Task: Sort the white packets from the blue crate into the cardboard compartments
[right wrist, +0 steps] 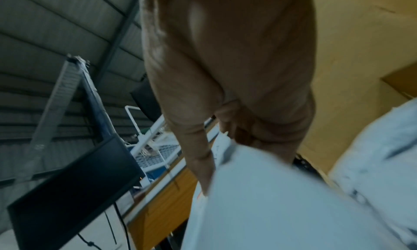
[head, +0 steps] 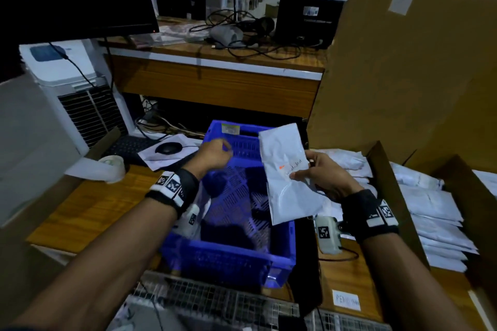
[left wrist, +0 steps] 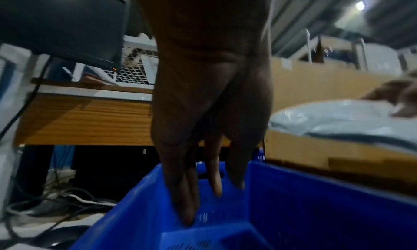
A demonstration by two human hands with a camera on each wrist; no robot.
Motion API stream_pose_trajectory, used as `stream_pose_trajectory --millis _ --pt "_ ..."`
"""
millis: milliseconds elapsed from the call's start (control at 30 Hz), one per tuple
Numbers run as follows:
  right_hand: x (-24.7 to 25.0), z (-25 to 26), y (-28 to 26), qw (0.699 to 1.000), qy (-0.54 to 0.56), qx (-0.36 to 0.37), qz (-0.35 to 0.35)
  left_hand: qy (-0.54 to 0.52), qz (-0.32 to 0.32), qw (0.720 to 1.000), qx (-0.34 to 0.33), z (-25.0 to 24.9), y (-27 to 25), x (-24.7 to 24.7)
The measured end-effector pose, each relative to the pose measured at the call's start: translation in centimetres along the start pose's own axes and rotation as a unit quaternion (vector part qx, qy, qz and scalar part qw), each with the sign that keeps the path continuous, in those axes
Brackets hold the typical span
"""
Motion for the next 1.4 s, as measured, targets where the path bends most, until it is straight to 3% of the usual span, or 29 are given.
stream_pose_trajectory --millis 67,100,267,567,733,800,867,967,1033,1100,1167,1233,1400 --pt "-0.2 -1.3 0.8 0.999 0.002 -0.029 -0.017 0.192 0.138 0.971 0.032 2.5 -0.1 -1.3" --pt "-0.4 -1.9 1.3 0.999 0.006 -0.042 -0.018 0.25 0.177 0.951 0.049 3.6 -0.2 -1.9" --pt "-0.7 -3.9 2.9 0.997 0.023 -0.073 -0.019 0.351 0.214 0.909 0.06 6.5 0.5 -4.1" --pt "-0.3 -5.1 2.8 0.996 0.065 -0.064 -0.011 0.483 0.24 0.842 0.02 8.8 0.3 -7.2" --pt "0.3 -4.8 2.2 0.996 0.07 -0.055 -0.013 0.528 0.267 0.805 0.034 8.4 0.3 -8.4" --pt "0.5 -4.8 2.1 0.996 0.075 -0.056 -0.011 0.526 0.253 0.811 0.031 8.2 0.3 -8.0" --pt "0.9 -4.9 1.9 0.996 0.071 -0.054 -0.011 0.489 0.232 0.84 0.028 8.0 0.7 -7.2" --pt "1.4 -4.9 1.7 0.995 0.09 -0.043 -0.024 0.339 0.216 0.915 0.027 7.1 2.0 -5.0" --pt "1.9 -4.6 1.5 0.992 0.119 -0.034 -0.037 0.213 0.147 0.966 0.019 5.3 2.4 -3.0" --pt "2.4 -4.1 1.1 0.989 0.132 -0.022 -0.057 0.057 0.056 0.997 -0.002 3.1 2.3 -1.0" --pt "2.9 -3.5 0.9 0.987 0.135 -0.008 -0.087 -0.124 0.012 0.991 -0.039 0.3 1.7 0.7" --pt "3.1 -2.7 0.5 0.985 0.132 -0.001 -0.109 -0.23 -0.013 0.97 -0.075 -2.2 0.9 2.5" --pt "2.8 -1.2 -0.8 0.986 0.134 0.017 -0.093 -0.315 -0.032 0.938 -0.143 -7.6 -1.6 4.4"
Point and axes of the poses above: each hand's wrist, its own y-axis towards the middle knuckle, its own x-axis out of the back of the hand, z = x × y, the point moved 2 cm from there along y, towards the middle knuckle, and after that the axes turned 15 degrees about -x, right-handed, at the moved point
